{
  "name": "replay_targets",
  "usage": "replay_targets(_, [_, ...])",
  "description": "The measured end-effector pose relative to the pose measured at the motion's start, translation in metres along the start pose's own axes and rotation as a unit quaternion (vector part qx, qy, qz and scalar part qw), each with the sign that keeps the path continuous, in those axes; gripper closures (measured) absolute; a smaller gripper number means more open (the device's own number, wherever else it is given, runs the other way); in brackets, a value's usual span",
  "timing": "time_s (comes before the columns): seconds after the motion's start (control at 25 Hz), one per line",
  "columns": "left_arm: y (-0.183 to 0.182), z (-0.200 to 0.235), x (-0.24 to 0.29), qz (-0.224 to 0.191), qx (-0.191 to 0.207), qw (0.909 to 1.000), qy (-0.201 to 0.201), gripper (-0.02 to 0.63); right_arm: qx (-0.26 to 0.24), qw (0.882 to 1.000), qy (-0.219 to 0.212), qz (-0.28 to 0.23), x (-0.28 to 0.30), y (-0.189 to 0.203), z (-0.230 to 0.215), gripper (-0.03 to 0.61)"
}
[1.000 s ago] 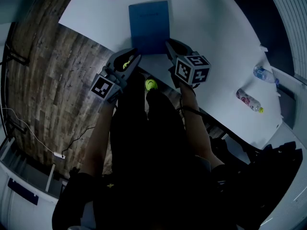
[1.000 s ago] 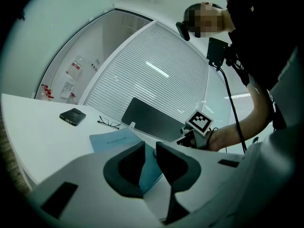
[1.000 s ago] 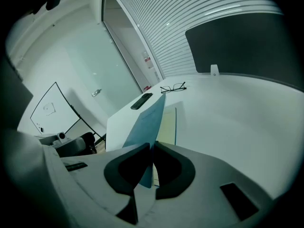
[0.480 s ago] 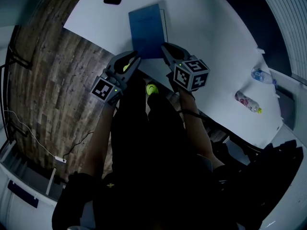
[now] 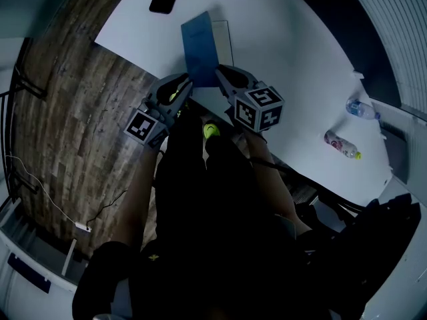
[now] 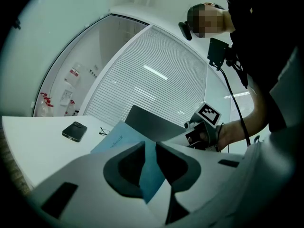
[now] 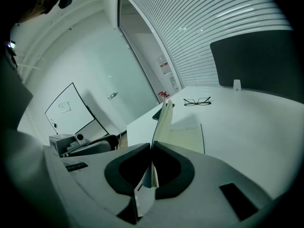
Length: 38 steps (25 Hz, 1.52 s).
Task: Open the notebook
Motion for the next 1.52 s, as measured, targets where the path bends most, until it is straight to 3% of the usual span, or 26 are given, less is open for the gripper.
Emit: replay_targets(1.52, [-0.028, 0.025, -0.075, -0.014, -0.003, 0.9993, -0.035, 0.549, -0.095, 0.992, -0.075, 0.035, 0.034, -0.002, 0.110, 0.546])
Point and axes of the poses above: the fingertips, and each gripper's own axes: x forward along the fingers, z to its left, y out of its underside, the point moved 4 cm from there along -x, backward along the fingers, and after that the axes turned 15 degrees about y, right-handed, at the moved point
